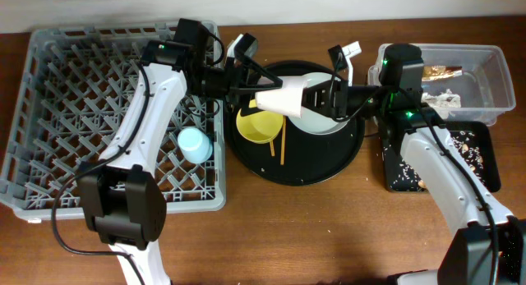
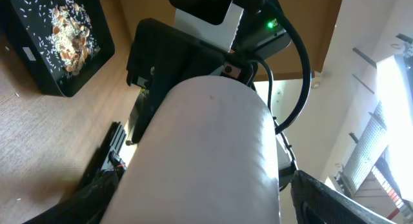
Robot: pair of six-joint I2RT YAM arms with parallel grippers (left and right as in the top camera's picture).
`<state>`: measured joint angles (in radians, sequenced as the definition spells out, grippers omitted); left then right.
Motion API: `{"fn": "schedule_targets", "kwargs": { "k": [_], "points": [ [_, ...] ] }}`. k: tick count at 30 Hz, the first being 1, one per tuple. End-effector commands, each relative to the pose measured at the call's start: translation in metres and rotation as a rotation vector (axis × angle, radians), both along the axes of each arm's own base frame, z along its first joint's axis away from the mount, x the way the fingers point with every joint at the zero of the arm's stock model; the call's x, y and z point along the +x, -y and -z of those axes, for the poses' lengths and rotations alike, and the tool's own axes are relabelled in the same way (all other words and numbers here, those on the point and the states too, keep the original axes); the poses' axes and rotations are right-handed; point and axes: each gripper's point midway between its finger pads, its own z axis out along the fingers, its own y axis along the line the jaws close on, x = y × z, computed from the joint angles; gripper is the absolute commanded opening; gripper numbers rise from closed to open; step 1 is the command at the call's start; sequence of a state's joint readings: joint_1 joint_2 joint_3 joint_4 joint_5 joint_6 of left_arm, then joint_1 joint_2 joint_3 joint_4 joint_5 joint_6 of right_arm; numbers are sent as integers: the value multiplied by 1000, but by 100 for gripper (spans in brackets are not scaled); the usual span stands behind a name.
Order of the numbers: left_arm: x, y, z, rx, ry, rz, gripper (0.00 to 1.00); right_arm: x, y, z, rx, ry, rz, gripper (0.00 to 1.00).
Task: Sort waste into correct bins and load items into the dishwasher rack
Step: 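Hand the pink cup from the right gripper to the left gripper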
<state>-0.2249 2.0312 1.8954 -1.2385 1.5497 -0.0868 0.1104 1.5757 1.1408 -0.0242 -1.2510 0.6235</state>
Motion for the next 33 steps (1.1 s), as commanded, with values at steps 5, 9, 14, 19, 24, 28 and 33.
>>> {"fn": "schedule_targets", "kwargs": {
  "k": [5,9,14,19,24,28,33],
  "points": [
    [-8,9,-5,-25,3,32,84,10,-1,1,-29,38,46,4],
    [-9,10,-5,-25,2,35,84,10,-1,2,-29,38,46,4],
    [-9,10,-5,-25,3,35,66,9,-1,1,-26,39,37,4],
    [-9,10,-5,-26,7,34,46,4,-2,-1,-13,41,10,4],
    [-7,8,-5,-26,7,28,76,-4,-4,-5,10,39,-36,4],
    [-3,3,-5,-26,6,14,81,-10,-5,-8,26,54,-76,4],
    [-2,2,-5,-26,7,11,79,-14,-6,-9,34,63,-97,4]
  ]
}}
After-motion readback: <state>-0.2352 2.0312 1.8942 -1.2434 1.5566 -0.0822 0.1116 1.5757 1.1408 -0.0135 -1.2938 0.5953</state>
